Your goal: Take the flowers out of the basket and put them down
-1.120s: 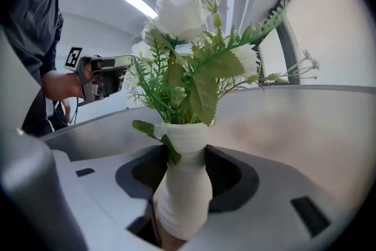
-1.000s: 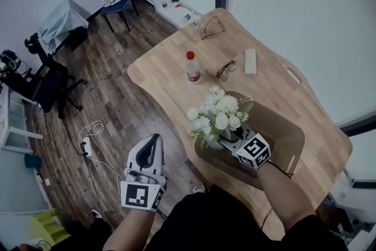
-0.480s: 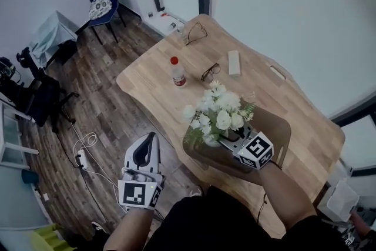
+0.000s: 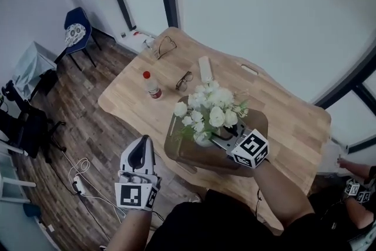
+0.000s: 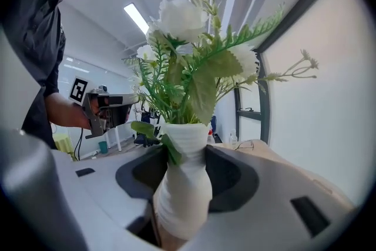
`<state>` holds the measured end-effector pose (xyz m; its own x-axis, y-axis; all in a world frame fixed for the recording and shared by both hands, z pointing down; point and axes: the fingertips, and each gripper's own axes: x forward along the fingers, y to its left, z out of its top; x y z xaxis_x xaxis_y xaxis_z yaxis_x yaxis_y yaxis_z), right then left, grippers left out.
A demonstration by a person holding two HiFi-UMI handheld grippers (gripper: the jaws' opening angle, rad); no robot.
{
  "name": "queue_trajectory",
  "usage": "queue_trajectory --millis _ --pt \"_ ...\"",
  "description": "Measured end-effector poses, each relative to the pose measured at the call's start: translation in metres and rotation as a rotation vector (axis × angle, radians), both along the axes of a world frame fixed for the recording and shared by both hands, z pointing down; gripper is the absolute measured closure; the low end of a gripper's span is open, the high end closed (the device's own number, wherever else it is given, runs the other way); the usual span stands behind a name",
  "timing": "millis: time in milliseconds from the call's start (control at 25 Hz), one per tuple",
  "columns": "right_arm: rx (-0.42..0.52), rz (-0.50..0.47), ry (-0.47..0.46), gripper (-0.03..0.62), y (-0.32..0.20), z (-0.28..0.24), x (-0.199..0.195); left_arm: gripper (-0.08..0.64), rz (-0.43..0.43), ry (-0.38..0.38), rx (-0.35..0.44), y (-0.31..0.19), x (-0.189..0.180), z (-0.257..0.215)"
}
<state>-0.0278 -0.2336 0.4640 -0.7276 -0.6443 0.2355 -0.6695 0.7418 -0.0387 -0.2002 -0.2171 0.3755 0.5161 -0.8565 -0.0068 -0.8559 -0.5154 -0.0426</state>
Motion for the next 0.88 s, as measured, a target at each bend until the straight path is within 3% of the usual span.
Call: queue_trajectory --millis 480,720,880 --pt "0.051 0.148 -0.01 0.371 0.02 -0.036 0.05 0.555 0.13 0.021 0.041 -0.006 0.043 -0.018" --pt "0.074 0.215 -0.034 0.371 0.035 -0.045 0.096 0.555 0.193 0.017 0.048 -0.001 0.09 -0.018" --pt "0.095 0.257 -0.035 0.371 0.042 -0.058 0.1 0.555 0.24 0.02 0.056 -0.002 0.096 -0.024"
